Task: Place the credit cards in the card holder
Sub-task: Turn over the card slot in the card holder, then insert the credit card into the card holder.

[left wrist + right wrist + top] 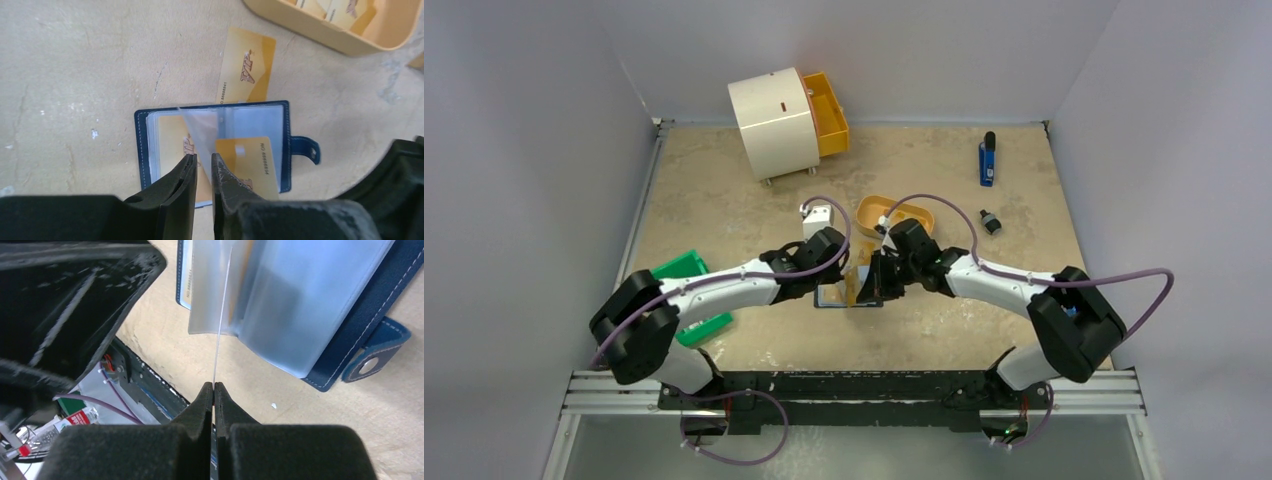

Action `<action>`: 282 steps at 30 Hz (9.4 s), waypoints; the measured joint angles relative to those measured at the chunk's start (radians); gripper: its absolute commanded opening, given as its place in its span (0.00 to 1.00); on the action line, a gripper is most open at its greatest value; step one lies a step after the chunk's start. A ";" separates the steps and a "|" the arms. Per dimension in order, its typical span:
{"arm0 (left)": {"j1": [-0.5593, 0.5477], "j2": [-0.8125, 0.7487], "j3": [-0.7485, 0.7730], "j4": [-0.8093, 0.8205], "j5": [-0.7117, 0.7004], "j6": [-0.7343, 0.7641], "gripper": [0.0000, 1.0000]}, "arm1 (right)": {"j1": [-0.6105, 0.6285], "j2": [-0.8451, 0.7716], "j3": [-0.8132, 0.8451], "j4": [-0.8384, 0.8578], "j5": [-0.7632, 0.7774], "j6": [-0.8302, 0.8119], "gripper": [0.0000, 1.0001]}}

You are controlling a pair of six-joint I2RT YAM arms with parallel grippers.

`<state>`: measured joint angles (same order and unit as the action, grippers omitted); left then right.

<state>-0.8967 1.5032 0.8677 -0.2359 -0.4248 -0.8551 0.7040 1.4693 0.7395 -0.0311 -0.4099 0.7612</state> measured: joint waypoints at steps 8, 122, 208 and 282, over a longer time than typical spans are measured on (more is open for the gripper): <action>0.000 -0.117 -0.007 -0.037 -0.018 -0.002 0.17 | 0.016 0.084 0.043 0.014 -0.003 -0.005 0.00; 0.024 -0.014 -0.161 0.079 -0.043 -0.088 0.07 | -0.016 0.224 -0.139 0.562 -0.053 0.305 0.00; 0.176 -0.038 -0.212 0.063 0.029 -0.095 0.02 | 0.014 0.311 0.186 0.104 0.032 0.002 0.31; 0.176 -0.021 -0.225 0.153 0.058 -0.097 0.02 | -0.011 0.391 0.412 -0.079 0.144 -0.154 0.43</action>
<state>-0.7204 1.4822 0.6426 -0.0834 -0.3668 -0.9516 0.6926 1.8603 1.1519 -0.1101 -0.2657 0.6067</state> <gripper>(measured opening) 0.019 0.432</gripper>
